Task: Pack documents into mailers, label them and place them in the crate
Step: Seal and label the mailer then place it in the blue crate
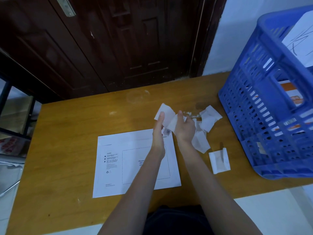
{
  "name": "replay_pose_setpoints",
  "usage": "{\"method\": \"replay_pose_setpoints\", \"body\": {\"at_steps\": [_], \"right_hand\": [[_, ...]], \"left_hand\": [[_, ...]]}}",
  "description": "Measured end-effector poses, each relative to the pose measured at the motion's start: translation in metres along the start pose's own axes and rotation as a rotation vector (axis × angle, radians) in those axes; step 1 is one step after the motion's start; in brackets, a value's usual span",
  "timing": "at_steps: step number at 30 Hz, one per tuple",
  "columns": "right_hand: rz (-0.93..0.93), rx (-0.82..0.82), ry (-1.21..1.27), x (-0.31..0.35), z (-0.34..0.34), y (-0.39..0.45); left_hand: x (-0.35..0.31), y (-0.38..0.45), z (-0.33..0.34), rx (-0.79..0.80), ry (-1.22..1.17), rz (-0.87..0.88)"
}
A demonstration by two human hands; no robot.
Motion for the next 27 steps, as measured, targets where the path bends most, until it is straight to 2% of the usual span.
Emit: {"method": "replay_pose_setpoints", "body": {"at_steps": [3,7,10,20,22,25,27], "right_hand": [[0.012,-0.007,-0.031,-0.003,0.002,-0.002],[-0.027,0.023,-0.011,-0.002,0.005,-0.002],[-0.004,0.089,-0.001,-0.002,0.008,0.001],[0.074,0.203,0.007,-0.014,0.01,0.006],[0.07,0.213,0.031,-0.015,0.007,0.01],[0.059,0.308,-0.027,-0.012,0.009,0.009],[0.132,0.408,0.008,-0.012,0.014,0.004]], "left_hand": [[0.004,0.001,0.012,0.121,0.17,0.013],[0.007,0.013,-0.002,-0.032,0.246,-0.018],[0.011,0.018,-0.008,-0.065,0.249,-0.08],[0.018,0.028,-0.024,-0.101,-0.133,-0.114],[0.013,0.033,-0.031,-0.148,-0.217,-0.121],[0.003,0.04,-0.036,-0.14,-0.191,-0.082],[-0.004,0.04,-0.033,-0.099,-0.168,-0.045]]}}
Point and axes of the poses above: each hand's wrist, its own y-axis towards the middle knuckle, its own z-axis out of the palm, x = y × z, the point moved 7 cm from there along y, towards the middle knuckle, and after that the axes turned 9 degrees about z, right-handed, at the moved point
